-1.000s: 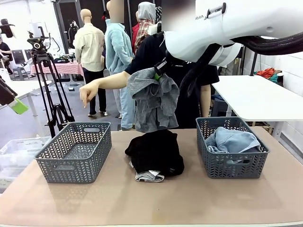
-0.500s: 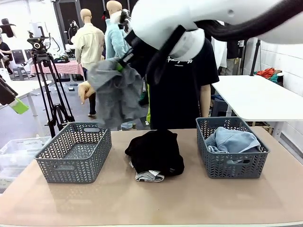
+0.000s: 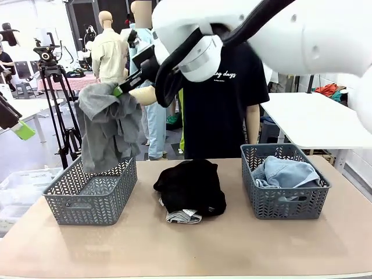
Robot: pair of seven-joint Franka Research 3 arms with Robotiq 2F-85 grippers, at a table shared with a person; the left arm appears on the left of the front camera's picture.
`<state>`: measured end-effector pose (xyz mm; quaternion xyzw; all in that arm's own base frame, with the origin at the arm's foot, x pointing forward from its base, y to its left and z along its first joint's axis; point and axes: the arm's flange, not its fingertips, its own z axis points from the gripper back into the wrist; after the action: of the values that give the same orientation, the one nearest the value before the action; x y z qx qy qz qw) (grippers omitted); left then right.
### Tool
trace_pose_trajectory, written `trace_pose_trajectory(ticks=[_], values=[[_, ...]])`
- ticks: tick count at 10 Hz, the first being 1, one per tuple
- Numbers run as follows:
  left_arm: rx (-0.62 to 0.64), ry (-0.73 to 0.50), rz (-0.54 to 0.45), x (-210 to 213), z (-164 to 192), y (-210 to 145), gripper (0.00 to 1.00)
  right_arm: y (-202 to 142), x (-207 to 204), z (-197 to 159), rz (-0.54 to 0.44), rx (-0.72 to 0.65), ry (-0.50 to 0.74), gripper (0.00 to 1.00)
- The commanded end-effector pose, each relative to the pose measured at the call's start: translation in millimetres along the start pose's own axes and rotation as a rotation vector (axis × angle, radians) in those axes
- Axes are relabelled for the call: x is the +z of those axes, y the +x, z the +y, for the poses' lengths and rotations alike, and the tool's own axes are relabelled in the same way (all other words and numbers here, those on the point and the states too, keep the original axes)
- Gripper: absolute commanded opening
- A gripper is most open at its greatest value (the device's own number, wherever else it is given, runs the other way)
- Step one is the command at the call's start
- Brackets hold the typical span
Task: Sort the tops and bottoms.
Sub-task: Sort the clothes according to human instructions.
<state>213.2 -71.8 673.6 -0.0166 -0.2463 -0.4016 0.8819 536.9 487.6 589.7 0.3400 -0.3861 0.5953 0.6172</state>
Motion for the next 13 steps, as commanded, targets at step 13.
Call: trace_pose_trajectory(ticks=[13], values=[[0.002,0.000,-0.001,1,1,0,1.00,-56,-149,-64,0.075,-0.003,0.207,0.00]])
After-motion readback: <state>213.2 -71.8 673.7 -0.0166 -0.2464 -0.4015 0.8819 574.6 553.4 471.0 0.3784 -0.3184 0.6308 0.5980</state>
